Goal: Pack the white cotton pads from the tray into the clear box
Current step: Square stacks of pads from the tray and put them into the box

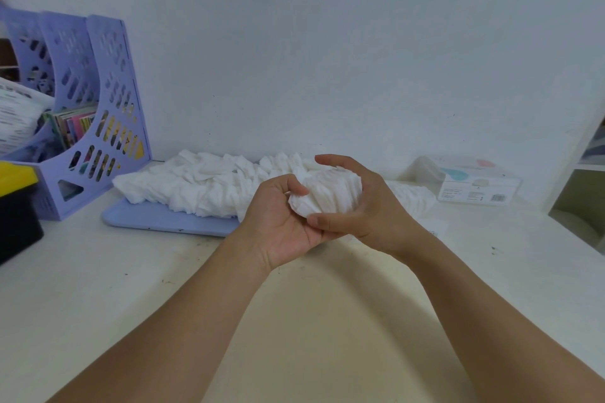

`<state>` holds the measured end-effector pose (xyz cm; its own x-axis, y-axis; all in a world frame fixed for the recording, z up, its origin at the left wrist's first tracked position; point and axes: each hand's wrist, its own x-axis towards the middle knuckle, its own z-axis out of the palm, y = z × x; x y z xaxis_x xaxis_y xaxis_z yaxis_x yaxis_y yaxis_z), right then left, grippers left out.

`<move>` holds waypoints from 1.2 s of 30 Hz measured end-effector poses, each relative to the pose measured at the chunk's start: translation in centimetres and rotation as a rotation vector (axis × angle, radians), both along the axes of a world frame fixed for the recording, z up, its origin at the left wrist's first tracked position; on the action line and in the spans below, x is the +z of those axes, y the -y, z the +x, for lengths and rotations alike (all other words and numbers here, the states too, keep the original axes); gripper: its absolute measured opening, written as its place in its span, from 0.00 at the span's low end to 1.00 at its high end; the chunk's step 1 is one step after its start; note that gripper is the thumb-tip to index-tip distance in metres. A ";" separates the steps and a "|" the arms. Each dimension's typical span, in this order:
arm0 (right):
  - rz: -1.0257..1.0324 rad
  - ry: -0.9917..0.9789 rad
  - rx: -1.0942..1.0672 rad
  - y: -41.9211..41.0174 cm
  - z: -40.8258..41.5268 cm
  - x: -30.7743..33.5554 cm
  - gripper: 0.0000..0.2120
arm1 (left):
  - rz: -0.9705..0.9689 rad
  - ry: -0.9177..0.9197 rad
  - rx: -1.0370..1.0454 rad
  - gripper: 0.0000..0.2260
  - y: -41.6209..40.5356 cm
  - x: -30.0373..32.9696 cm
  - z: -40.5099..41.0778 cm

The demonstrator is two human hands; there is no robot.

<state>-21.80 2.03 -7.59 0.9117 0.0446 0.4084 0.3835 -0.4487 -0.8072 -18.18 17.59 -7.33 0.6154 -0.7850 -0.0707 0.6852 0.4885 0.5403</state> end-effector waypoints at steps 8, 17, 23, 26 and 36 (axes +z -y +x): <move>0.094 -0.035 0.054 0.6 0.3 0.1 0.32 | -0.061 -0.004 -0.040 0.30 -0.2 -0.2 0.1; 0.164 -0.066 0.083 1.0 0.4 0.1 0.27 | -0.113 -0.018 -0.065 0.33 -0.2 -0.3 0.4; 0.000 0.030 -0.007 0.5 0.6 -0.2 0.32 | -0.083 -0.001 -0.037 0.26 0.0 0.1 -0.1; 0.012 0.035 -0.034 0.3 0.8 -0.5 0.30 | -0.076 -0.010 -0.010 0.26 0.0 0.0 0.0; 0.671 -0.188 0.082 0.9 0.7 0.1 0.19 | 0.083 -0.179 0.238 0.19 0.3 -0.9 1.3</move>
<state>-21.09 1.12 -7.50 0.9740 -0.0902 0.2078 0.2219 0.1946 -0.9554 -16.92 17.24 -8.24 0.7532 -0.6074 -0.2524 0.6448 0.6060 0.4658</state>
